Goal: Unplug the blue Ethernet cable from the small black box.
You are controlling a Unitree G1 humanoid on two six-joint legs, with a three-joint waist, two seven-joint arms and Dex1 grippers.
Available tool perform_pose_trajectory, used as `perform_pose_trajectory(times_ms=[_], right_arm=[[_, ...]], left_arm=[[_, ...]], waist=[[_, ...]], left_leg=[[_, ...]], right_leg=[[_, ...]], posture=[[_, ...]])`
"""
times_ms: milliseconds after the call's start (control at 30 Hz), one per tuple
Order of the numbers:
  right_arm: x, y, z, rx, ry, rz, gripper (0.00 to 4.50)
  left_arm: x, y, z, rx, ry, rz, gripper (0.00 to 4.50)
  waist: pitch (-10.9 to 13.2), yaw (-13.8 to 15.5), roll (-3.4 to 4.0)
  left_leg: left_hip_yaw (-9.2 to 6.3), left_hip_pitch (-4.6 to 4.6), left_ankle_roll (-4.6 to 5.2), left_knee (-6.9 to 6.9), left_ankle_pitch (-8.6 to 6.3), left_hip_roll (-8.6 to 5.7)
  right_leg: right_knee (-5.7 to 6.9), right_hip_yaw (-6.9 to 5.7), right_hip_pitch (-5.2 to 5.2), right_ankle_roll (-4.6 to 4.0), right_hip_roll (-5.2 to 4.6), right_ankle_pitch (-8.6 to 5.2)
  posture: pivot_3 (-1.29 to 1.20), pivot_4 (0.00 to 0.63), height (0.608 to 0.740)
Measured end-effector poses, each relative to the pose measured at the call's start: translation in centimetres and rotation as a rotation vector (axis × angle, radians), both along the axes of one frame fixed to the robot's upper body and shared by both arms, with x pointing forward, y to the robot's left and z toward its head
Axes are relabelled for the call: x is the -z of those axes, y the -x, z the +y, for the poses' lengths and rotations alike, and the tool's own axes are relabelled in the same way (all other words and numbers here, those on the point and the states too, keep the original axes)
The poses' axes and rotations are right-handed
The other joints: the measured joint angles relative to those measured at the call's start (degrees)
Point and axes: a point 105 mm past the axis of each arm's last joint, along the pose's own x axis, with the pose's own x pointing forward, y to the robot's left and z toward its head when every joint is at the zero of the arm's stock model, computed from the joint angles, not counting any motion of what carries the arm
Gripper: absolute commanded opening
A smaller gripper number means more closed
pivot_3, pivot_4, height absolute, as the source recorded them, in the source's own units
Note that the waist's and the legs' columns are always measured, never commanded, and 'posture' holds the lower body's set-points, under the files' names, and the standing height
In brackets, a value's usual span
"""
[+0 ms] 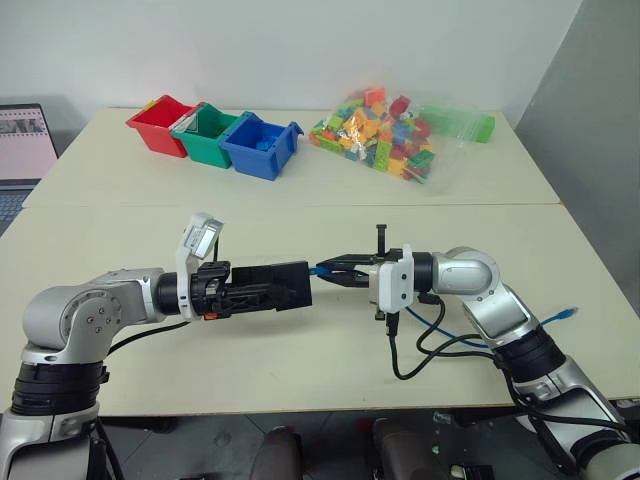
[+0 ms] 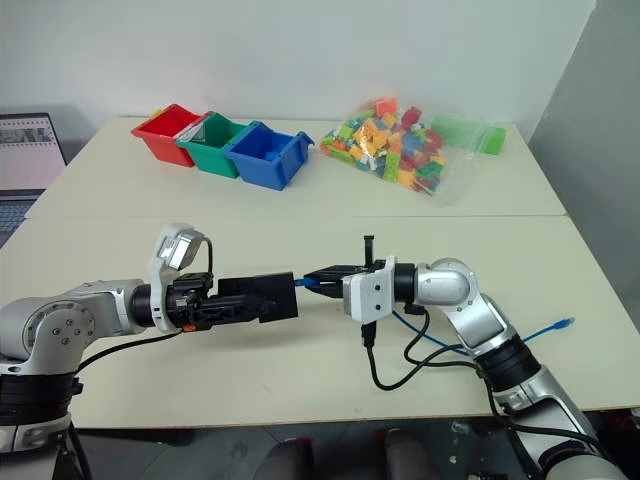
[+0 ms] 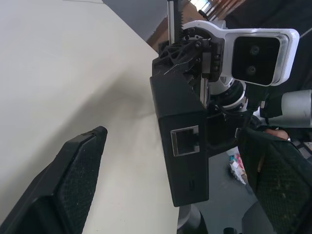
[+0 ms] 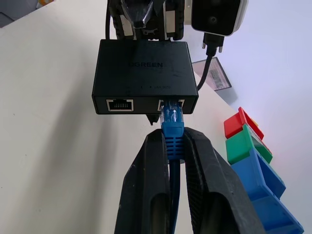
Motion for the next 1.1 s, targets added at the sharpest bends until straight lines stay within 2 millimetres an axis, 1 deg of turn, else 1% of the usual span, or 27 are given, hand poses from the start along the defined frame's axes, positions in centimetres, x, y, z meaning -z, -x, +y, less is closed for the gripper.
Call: perform_pose_trajectory(times_ms=[33,67,100,133,167,200,467,500,600,667,700,767,833,900,967,1000,1033,1100], right_arm=[[-0.1,0.0,0.0,0.0,-0.001,-0.003,0.15],[-0.2,-0.1,0.1,0.0,-0.002,-0.006,0.15],[-0.4,-0.2,0.1,0.001,-0.005,-0.008,0.15],[-0.4,-0.2,0.1,0.003,-0.008,-0.008,0.15],[-0.4,-0.3,0.0,0.005,-0.009,-0.006,0.15],[-0.3,-0.3,0.0,0.007,-0.009,-0.003,0.15],[-0.2,-0.4,0.0,0.01,-0.003,-0.008,0.15],[-0.2,-0.4,0.0,0.01,-0.001,-0.012,0.15],[-0.1,-0.2,-0.3,0.001,0.021,-0.029,0.15],[0.1,0.0,-0.6,-0.009,0.052,-0.032,0.85],[0.2,0.2,-0.7,-0.015,0.065,-0.032,1.0],[0.6,0.6,-0.9,-0.024,0.091,-0.016,1.54],[0.6,1.0,-1.0,-0.032,0.095,0.024,1.96],[0.3,1.6,-1.0,-0.041,0.094,0.111,2.02],[-0.2,2.3,-1.3,-0.044,0.085,0.241,2.06],[-0.6,2.6,-1.3,-0.033,0.048,0.372,2.06],[-0.8,2.8,-1.4,-0.032,0.028,0.45,2.06],[-1.4,3.3,-1.5,-0.023,-0.026,0.689,2.06]], left_arm=[[0.0,0.0,0.0,0.0,0.0,0.004,3.73],[0.1,0.0,0.0,-0.001,0.0,0.011,3.54],[0.1,0.0,0.0,-0.002,-0.001,0.019,3.23],[0.2,0.0,0.0,-0.003,0.0,0.024,3.04],[0.2,0.0,0.0,-0.004,0.003,0.031,2.73],[0.3,0.0,0.1,-0.004,0.007,0.041,2.62],[0.1,-0.2,0.0,-0.009,0.008,0.045,0.83],[0.1,-0.2,0.0,-0.009,0.01,0.047,0.77],[0.3,-0.1,-0.1,-0.001,0.007,0.05,0.77],[0.7,0.0,-0.4,0.013,-0.001,0.06,0.77],[0.8,0.1,-0.4,0.02,-0.005,0.06,0.77],[0.9,0.1,-0.3,0.027,-0.019,0.049,0.77],[0.8,0.1,-0.1,0.031,-0.036,0.03,0.77],[0.8,0.1,0.0,0.046,-0.048,-0.025,0.77],[1.0,0.4,0.0,0.072,-0.057,-0.064,0.77],[1.3,0.6,0.2,0.091,-0.072,-0.079,0.77],[1.4,0.7,0.3,0.1,-0.085,-0.088,0.77],[1.2,0.9,0.4,0.13,-0.092,-0.118,0.77]], waist=[[0.0,0.0,0.0],[0.0,0.0,0.0],[0.0,0.0,0.0],[0.0,0.0,0.0],[0.0,0.0,0.0],[0.0,0.0,0.0],[0.0,0.0,0.0],[0.0,0.0,0.0],[0.0,0.1,0.0],[0.0,0.1,0.0],[0.0,0.1,0.0],[0.0,0.1,0.0],[0.0,0.1,0.01],[0.0,0.1,0.03],[0.0,0.2,0.03],[0.0,0.3,0.03],[0.0,0.3,0.03],[0.0,0.3,0.03]], left_leg=[[0.0,0.0,0.0,0.0,0.0,0.0],[0.0,0.0,0.0,0.0,0.0,0.0],[0.0,0.0,0.0,0.0,0.0,0.0],[0.0,0.0,0.0,0.0,0.0,0.0],[0.0,0.0,0.0,0.0,0.0,-0.01],[0.0,0.0,0.0,0.0,0.0,-0.01],[0.01,0.0,0.0,0.0,0.0,-0.01],[0.0,0.0,0.0,0.0,0.0,0.0],[0.01,0.0,0.0,0.0,0.0,-0.01],[0.01,0.0,0.0,0.0,0.0,-0.02],[0.01,0.0,0.0,0.0,0.0,-0.02],[0.01,0.0,0.0,0.0,0.0,-0.02],[0.0,0.01,0.0,0.0,0.0,-0.01],[0.01,0.01,0.0,0.0,0.0,-0.02],[0.0,0.0,0.0,0.0,0.0,-0.01],[-0.01,0.0,0.0,-0.01,0.0,-0.01],[-0.02,0.0,0.0,-0.01,0.0,0.0],[-0.07,0.0,0.0,-0.01,0.0,0.01]], right_leg=[[0.0,0.0,0.0,0.0,0.0,0.0],[0.0,0.0,0.0,0.01,0.0,0.0],[0.0,0.0,0.0,0.01,0.0,0.0],[0.0,0.0,0.0,0.0,0.0,0.0],[0.0,0.01,0.0,0.0,0.0,0.0],[0.0,0.01,0.0,0.0,0.0,0.0],[0.0,0.01,0.0,0.0,0.0,0.0],[0.0,0.0,0.0,-0.01,0.0,0.0],[0.0,0.01,0.0,-0.01,-0.01,0.0],[-0.01,0.01,0.0,-0.01,-0.02,0.0],[0.0,0.01,0.0,-0.01,-0.02,0.0],[0.0,0.01,0.0,-0.01,-0.01,0.0],[0.0,0.01,0.0,-0.01,-0.01,0.0],[0.0,0.02,0.0,-0.01,-0.02,0.01],[-0.01,0.01,0.01,-0.04,-0.03,0.02],[-0.01,0.01,0.01,-0.05,-0.04,0.02],[0.0,0.02,0.01,-0.07,-0.07,0.02],[0.0,0.02,0.02,-0.05,-0.09,0.01]], posture=[[0.0,0.15,0.74],[0.0,0.15,0.74],[0.0,0.15,0.74],[0.0,0.15,0.74],[0.0,0.15,0.74],[0.0,0.15,0.74],[0.0,0.15,0.74],[0.0,0.15,0.74],[0.0,0.15,0.74],[0.0,0.15,0.74],[0.0,0.15,0.74],[0.0,0.15,0.74],[0.0,0.15,0.74],[0.0,0.15,0.74],[0.0,0.15,0.74],[0.0,0.15,0.74],[0.0,0.15,0.74],[0.0,0.15,0.74]])
